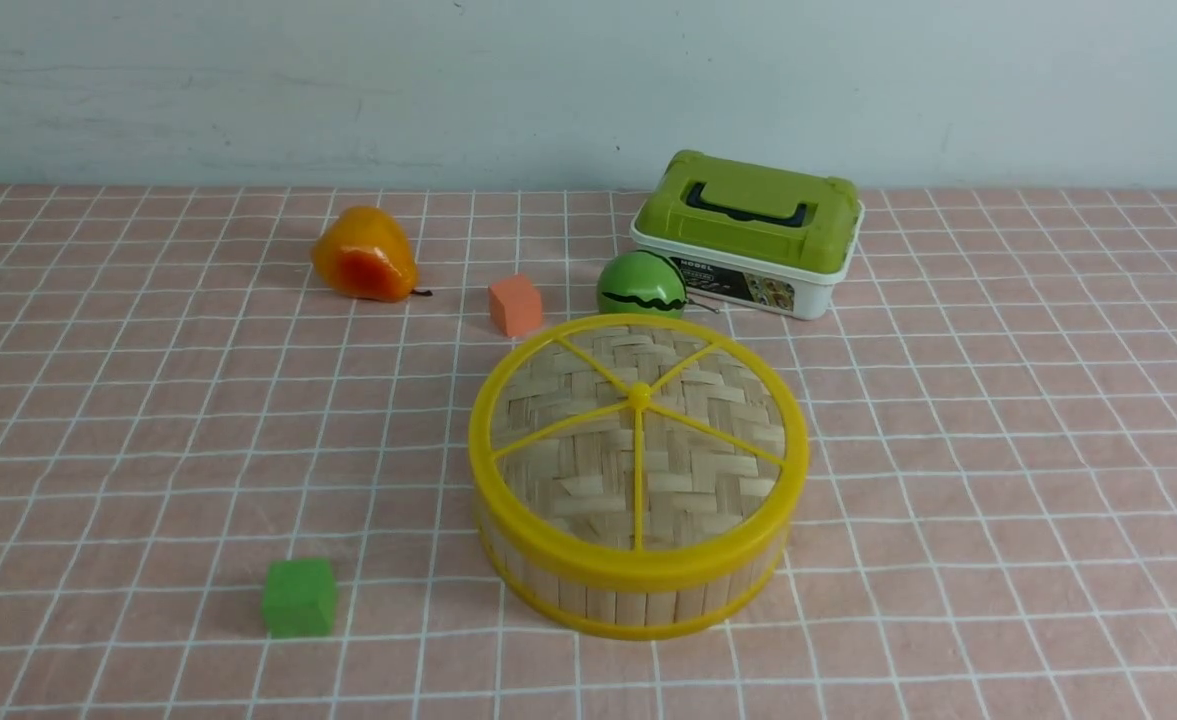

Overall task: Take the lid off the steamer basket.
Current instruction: Use the right arm to lift the lid of the steamer

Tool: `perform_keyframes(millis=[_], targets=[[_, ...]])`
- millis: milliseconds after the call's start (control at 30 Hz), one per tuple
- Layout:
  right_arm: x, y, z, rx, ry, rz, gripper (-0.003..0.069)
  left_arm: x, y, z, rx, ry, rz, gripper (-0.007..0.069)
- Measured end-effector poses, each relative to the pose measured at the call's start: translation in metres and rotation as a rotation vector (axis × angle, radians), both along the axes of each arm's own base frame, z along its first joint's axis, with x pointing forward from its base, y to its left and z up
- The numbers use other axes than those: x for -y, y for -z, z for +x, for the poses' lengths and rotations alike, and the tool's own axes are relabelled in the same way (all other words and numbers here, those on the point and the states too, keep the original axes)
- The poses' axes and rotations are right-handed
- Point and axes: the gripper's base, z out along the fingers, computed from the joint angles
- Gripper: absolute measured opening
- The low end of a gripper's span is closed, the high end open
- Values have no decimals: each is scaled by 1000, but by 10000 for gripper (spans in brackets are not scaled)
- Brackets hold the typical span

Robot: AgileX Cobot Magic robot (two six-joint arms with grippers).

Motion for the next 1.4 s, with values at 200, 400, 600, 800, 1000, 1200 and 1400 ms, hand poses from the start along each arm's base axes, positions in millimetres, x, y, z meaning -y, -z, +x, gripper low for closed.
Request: perform_keyframes(millis=[200, 400, 600, 800, 1000, 1200, 1400], targets=[[-34, 15, 62, -115, -88, -174, 2, 0, 0, 0, 0, 0, 0, 239], [-84, 39, 116, -196, -108, -303, 10, 0, 0, 0, 0, 0, 0, 239], [-129, 65, 173, -247, -101, -321, 80, 0, 0, 0, 0, 0, 0, 239], [-158, 90, 213, -291, -114, -268, 267, 0, 0, 0, 0, 0, 0, 239], [-184, 116, 243, -326, -140, -211, 430, 0, 0, 0, 0, 0, 0, 239], [-198, 146, 255, -359, -146, -248, 423, 0, 0, 0, 0, 0, 0, 239], [-199, 165, 262, -382, -105, -299, 357, 0, 0, 0, 0, 0, 0, 239]])
